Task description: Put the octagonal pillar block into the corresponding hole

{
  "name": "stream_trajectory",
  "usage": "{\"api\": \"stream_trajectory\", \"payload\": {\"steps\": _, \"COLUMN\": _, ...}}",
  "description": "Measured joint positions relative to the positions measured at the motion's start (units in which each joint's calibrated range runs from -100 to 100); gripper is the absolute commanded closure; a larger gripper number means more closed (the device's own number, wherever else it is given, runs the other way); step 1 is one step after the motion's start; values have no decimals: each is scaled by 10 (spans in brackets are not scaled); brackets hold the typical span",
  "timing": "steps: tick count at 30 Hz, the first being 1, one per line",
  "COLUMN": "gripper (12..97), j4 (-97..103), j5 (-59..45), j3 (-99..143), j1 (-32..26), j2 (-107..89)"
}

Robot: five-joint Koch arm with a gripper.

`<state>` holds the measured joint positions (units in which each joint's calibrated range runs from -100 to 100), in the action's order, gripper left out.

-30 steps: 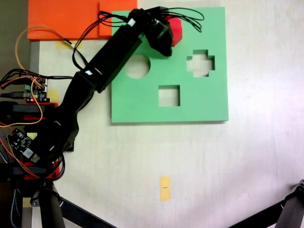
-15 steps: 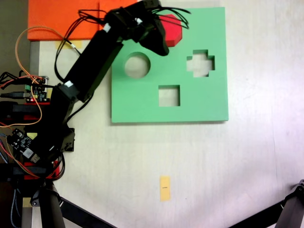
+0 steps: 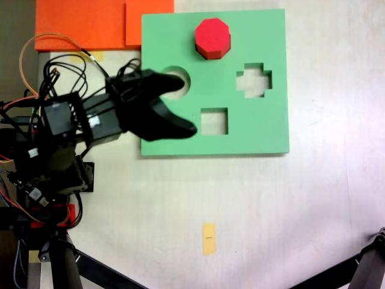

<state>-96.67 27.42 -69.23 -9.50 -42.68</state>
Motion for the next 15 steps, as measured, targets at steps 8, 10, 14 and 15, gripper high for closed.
{"api": "stream_trajectory", "payload": {"steps": 8, "gripper": 546, "j4": 283, "j5": -66, "j3": 696, "j1": 78, "j2": -279}}
{"api": "stream_trajectory", "payload": {"steps": 10, "gripper": 593, "j4": 506, "j5": -85, "j3": 923, "j1": 81, "j2": -409}}
{"api": "stream_trajectory", "payload": {"steps": 14, "gripper": 601, "j4": 952, "j5": -157, "j3": 1317, "j1": 83, "j2": -551}}
{"api": "stream_trajectory", "payload": {"steps": 15, "gripper": 601, "j4": 1022, "j5": -177, "j3": 1387, "j1": 83, "j2": -558}}
